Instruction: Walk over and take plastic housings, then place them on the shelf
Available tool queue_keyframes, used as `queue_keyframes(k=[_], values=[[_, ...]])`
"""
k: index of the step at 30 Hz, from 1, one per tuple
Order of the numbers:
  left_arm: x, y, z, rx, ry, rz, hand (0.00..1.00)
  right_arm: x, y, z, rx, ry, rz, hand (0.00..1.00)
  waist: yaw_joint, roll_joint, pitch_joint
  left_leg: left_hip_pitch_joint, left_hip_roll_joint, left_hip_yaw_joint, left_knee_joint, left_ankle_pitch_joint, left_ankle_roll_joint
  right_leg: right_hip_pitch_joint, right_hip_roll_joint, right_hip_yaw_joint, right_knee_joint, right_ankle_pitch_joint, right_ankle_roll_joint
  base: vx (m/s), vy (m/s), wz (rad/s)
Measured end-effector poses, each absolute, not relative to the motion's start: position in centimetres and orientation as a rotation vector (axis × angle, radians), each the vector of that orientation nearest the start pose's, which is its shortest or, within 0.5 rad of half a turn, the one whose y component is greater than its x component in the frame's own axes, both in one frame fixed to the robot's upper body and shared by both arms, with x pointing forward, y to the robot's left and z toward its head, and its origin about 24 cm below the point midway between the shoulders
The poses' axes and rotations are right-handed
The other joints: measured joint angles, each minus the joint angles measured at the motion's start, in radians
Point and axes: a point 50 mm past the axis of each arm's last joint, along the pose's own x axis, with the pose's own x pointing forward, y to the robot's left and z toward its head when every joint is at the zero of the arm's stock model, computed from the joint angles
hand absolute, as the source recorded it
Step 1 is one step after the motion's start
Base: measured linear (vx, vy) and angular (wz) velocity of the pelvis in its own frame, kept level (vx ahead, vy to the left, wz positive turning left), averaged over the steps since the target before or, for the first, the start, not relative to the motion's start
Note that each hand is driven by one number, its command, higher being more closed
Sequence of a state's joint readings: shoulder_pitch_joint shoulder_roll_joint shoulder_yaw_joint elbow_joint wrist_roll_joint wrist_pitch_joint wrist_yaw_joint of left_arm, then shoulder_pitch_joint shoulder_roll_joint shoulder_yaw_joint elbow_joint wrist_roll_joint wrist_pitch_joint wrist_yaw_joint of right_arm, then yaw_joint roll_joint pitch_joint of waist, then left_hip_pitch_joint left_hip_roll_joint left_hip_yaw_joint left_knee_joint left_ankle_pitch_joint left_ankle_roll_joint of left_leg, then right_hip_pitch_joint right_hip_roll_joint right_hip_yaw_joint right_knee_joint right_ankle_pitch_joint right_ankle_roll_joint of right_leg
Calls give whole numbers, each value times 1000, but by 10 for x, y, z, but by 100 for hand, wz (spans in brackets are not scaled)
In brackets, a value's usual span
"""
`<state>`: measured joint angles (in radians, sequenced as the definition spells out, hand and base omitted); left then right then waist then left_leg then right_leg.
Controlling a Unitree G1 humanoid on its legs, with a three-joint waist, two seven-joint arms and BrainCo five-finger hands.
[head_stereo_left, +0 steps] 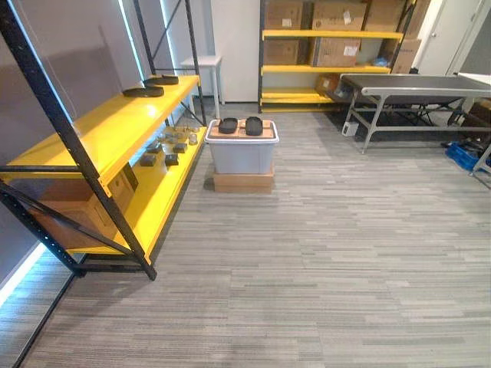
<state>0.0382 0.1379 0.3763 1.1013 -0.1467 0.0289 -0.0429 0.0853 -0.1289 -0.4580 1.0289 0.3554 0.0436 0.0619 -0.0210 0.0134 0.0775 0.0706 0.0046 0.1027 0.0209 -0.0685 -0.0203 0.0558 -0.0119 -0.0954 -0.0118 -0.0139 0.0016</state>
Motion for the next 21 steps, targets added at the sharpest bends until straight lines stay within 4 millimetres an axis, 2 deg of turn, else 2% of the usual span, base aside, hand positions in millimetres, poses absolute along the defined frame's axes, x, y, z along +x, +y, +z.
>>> queue_keyframes(k=[2, 5, 8, 11, 14, 17, 21], values=[[105, 256, -148, -203, 1021, 459, 0, 89, -269, -146, 398, 965, -612, 0, 1, 0, 4, 4, 1, -1, -10, 4, -17, 5, 0, -5, -8, -1, 1, 23, -15, 3], [112, 277, -138, -137, 980, 463, 0, 95, -298, -132, 309, 911, -615, 0, -14, 10, 10, 22, 2, -21, -25, 4, -20, 26, 0, -33, -14, -9, 13, 43, -35, 19], [110, 281, -137, -134, 982, 462, 0, 97, -310, -125, 281, 885, -620, 0, -13, 14, 11, 43, 3, -17, -30, 0, -34, 45, 1, -32, -14, -17, 26, 9, -5, 2], [101, 280, -140, -140, 1001, 467, 0, 97, -309, -126, 286, 883, -613, 0, -14, 16, 12, 57, 5, -9, -32, -3, -39, 51, 1, -31, -14, -23, 35, 2, -10, -5], [101, 278, -140, -133, 997, 475, 0, 93, -308, -128, 292, 895, -623, 0, -14, 20, 15, 52, 5, -20, -30, -3, -38, 56, 0, -47, -14, -25, 38, -7, -14, 9], [104, 268, -143, -142, 983, 485, 0, 77, -302, -136, 380, 916, -716, 0, -14, 22, 16, 44, 5, -43, -28, -3, -38, 59, 0, -75, -13, -29, 42, -27, -32, 23], [95, 253, -150, -173, 1013, 477, 0, 70, -288, -145, 441, 944, -751, 0, -14, 23, 15, 40, 5, -50, -28, -1, -39, 58, 0, -86, -13, -31, 44, -10, -11, 9]])
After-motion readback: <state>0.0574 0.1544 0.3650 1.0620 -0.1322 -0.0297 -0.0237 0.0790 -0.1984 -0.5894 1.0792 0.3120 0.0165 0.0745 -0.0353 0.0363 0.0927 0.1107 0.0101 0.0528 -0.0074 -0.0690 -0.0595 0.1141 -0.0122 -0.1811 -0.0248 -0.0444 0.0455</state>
